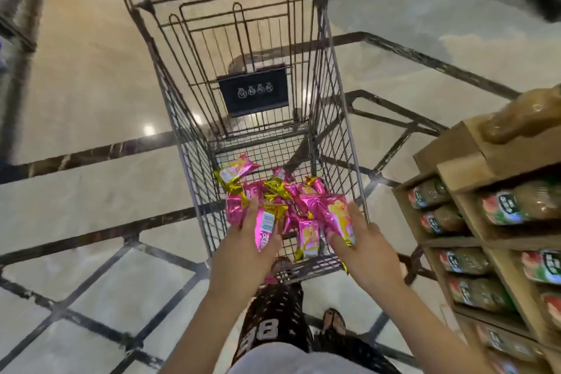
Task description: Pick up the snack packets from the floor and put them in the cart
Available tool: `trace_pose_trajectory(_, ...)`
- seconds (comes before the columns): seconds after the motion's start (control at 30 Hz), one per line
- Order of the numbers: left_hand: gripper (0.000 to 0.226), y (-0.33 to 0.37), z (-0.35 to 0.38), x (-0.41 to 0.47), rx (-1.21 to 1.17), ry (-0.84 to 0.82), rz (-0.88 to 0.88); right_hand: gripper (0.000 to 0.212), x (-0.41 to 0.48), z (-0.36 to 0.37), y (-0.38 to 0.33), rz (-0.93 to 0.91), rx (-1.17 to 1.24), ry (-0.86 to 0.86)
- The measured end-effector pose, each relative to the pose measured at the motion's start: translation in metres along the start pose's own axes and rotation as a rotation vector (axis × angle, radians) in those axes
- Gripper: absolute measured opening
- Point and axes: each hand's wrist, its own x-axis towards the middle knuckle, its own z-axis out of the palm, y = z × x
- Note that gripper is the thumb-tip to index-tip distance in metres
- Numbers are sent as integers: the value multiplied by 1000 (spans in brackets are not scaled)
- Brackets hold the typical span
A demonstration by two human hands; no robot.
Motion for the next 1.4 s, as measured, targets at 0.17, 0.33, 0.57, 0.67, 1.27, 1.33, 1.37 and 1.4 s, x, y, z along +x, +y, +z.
trace_pose_trajectory(0.17,91,-6,-3,56,76,-126,38,102,17,20,-2,104,-79,80)
trace_pose_trajectory(0.33,90,17,6,83,154,-287,132,87,-9,26,24,267,26,105)
trace_pose_trajectory(0.57,88,93,34,62,324,-422,444,81,-95,38,92,576,155,174)
trace_pose_trajectory(0.67,85,130,56,33,406,-485,606,84,-142,44,120,722,194,257)
trace_pose_trajectory(1.27,74,189,219,-293,975,-631,1253,75,-496,150,258,1317,392,388)
trace_pose_trajectory(1.33,73,191,235,-329,1004,-661,1312,73,-536,165,265,1389,443,436)
trace_pose_trajectory(1.37,72,192,243,-347,1015,-677,1345,73,-555,172,266,1428,476,467)
trace_pose_trajectory(1.4,72,193,251,-364,1026,-693,1376,72,-572,179,265,1468,509,497)
